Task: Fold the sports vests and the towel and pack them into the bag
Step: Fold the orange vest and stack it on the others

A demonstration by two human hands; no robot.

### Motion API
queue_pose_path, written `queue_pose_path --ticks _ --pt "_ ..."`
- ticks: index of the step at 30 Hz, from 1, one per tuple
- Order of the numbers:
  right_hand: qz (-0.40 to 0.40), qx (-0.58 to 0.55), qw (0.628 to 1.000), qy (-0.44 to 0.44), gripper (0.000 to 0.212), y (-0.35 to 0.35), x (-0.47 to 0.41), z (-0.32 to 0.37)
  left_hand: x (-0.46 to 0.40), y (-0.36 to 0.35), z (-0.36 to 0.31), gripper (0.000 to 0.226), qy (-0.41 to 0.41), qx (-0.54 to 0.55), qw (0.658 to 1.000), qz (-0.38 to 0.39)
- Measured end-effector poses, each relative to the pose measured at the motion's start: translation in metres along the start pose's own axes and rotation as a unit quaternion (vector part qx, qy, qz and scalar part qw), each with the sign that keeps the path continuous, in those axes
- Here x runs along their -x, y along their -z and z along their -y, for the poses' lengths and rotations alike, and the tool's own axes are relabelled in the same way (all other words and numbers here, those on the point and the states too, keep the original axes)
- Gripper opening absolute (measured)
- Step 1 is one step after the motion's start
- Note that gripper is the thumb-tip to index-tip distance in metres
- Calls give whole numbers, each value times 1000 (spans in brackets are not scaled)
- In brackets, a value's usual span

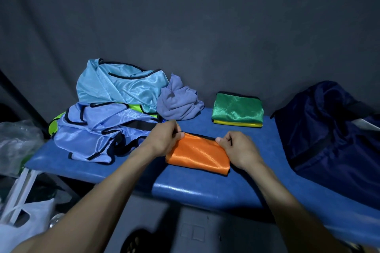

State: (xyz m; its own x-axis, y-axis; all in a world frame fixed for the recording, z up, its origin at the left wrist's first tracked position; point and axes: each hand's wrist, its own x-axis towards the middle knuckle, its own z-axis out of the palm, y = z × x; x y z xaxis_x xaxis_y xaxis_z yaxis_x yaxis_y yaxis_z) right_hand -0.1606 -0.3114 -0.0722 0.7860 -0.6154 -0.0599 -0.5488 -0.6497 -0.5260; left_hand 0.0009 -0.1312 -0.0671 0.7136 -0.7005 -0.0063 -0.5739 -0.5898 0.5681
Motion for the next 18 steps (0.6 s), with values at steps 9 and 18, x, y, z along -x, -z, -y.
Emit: queue_pose_path --ticks 9,18 --pt "-45 99 993 45 38 1 -2 13 13 -20 -14 29 -62 -162 972 -160" --pt "31 -62 997 -46 63 17 2 13 19 -52 2 55 -157 -93 982 -51"
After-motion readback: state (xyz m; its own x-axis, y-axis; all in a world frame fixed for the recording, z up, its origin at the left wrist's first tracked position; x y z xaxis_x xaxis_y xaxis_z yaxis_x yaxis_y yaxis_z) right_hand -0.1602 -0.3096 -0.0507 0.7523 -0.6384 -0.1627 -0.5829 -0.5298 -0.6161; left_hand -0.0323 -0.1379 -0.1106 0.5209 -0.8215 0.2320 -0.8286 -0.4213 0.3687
